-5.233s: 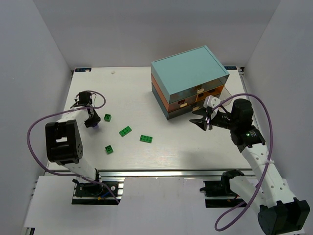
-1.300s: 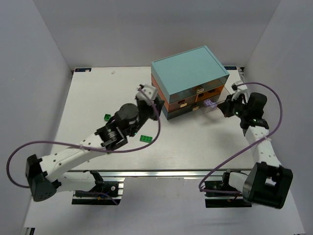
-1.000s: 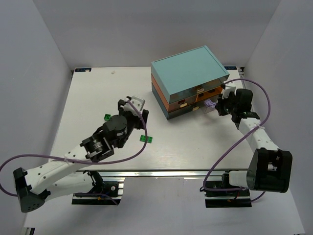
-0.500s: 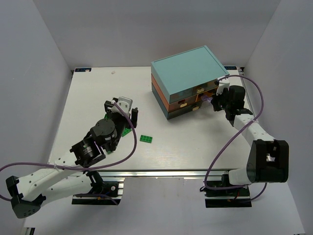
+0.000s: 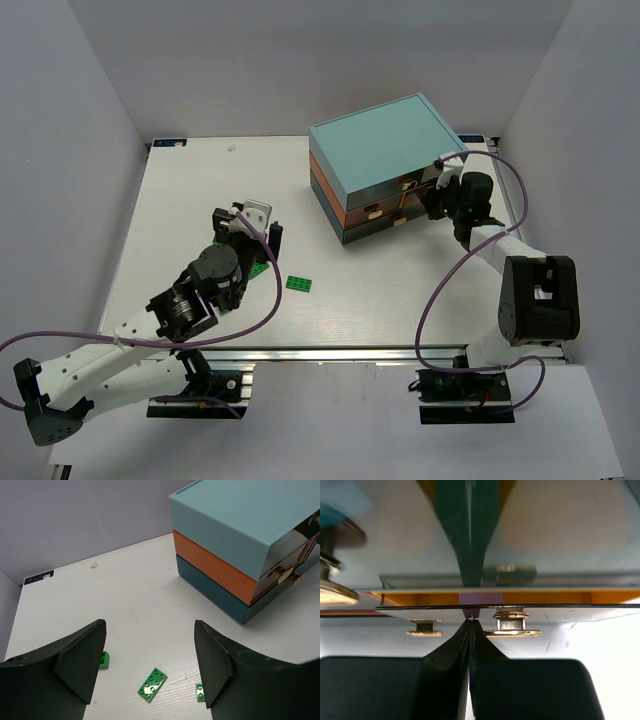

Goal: Sort the legos into containers by color

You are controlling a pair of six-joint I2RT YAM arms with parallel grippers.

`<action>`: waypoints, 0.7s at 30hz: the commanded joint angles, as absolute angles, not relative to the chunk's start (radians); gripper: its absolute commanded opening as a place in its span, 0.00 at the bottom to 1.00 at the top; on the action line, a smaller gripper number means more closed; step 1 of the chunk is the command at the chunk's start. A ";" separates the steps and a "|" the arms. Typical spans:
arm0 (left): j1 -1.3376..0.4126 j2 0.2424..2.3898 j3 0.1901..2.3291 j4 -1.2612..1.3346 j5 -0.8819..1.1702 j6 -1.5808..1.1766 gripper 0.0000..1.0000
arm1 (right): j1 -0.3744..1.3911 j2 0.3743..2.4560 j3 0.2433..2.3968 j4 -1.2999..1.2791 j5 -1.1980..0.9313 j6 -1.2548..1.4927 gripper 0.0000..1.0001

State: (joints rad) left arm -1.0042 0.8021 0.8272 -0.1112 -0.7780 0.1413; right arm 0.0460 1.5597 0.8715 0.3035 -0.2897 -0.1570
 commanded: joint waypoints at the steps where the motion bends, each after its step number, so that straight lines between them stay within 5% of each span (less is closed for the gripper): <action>1: -1.008 0.790 0.822 -0.084 -0.802 0.155 0.81 | 0.041 1.554 0.879 0.474 -0.342 -0.132 0.00; 19: -1.008 0.793 0.807 -0.063 -0.819 0.166 0.83 | 0.028 1.390 0.689 0.488 -0.557 -0.132 0.00; 21: -1.008 0.801 0.807 -0.064 -0.819 0.163 0.83 | 0.029 1.384 0.667 0.476 -0.603 -0.127 0.23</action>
